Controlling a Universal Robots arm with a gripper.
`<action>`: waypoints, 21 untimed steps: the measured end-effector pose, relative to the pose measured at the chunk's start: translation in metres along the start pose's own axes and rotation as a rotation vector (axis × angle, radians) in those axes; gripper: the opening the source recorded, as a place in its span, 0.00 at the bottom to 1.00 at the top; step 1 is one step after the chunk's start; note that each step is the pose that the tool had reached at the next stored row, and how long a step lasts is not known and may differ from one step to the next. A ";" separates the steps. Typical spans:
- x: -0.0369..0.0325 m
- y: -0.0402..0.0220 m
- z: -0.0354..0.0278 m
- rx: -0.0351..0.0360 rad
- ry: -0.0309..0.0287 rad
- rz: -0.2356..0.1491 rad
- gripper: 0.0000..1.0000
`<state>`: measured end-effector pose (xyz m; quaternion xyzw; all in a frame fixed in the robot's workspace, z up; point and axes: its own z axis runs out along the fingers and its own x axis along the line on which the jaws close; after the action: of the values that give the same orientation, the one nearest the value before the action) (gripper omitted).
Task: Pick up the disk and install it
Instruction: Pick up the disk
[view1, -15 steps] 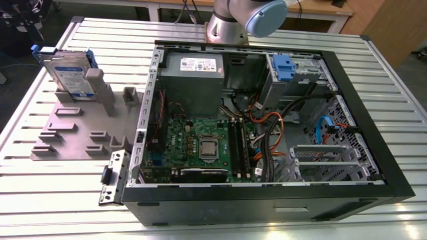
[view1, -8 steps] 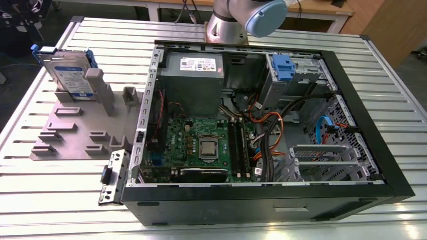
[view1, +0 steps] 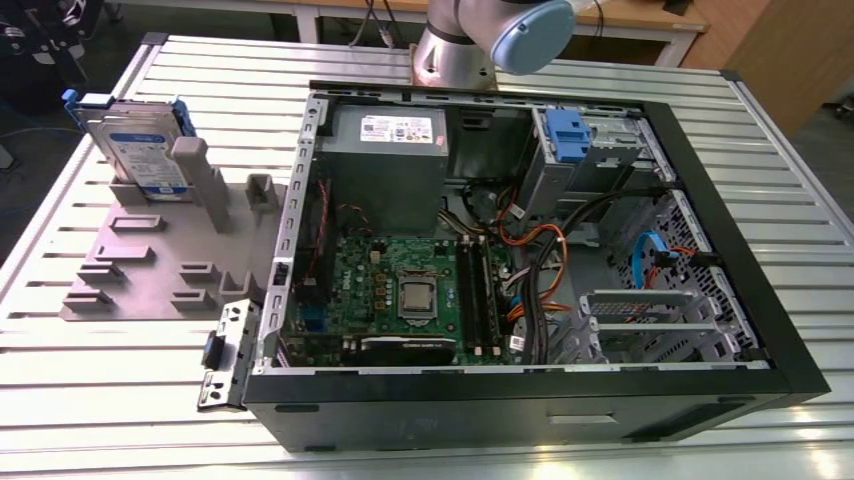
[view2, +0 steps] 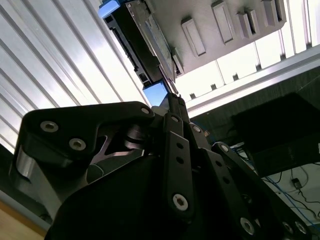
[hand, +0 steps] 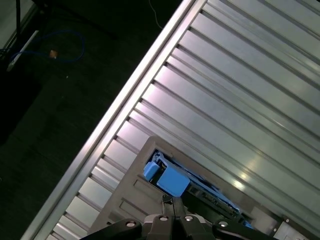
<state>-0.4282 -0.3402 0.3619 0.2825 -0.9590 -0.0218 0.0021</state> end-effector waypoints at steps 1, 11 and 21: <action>0.0000 0.0000 0.0000 0.0000 0.0000 -0.001 0.11; 0.0000 0.0000 0.0000 -0.0001 0.0001 -0.004 0.11; 0.0000 0.0000 0.0000 -0.0004 0.0018 -0.043 0.11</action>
<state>-0.4282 -0.3402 0.3619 0.3033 -0.9527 -0.0218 0.0026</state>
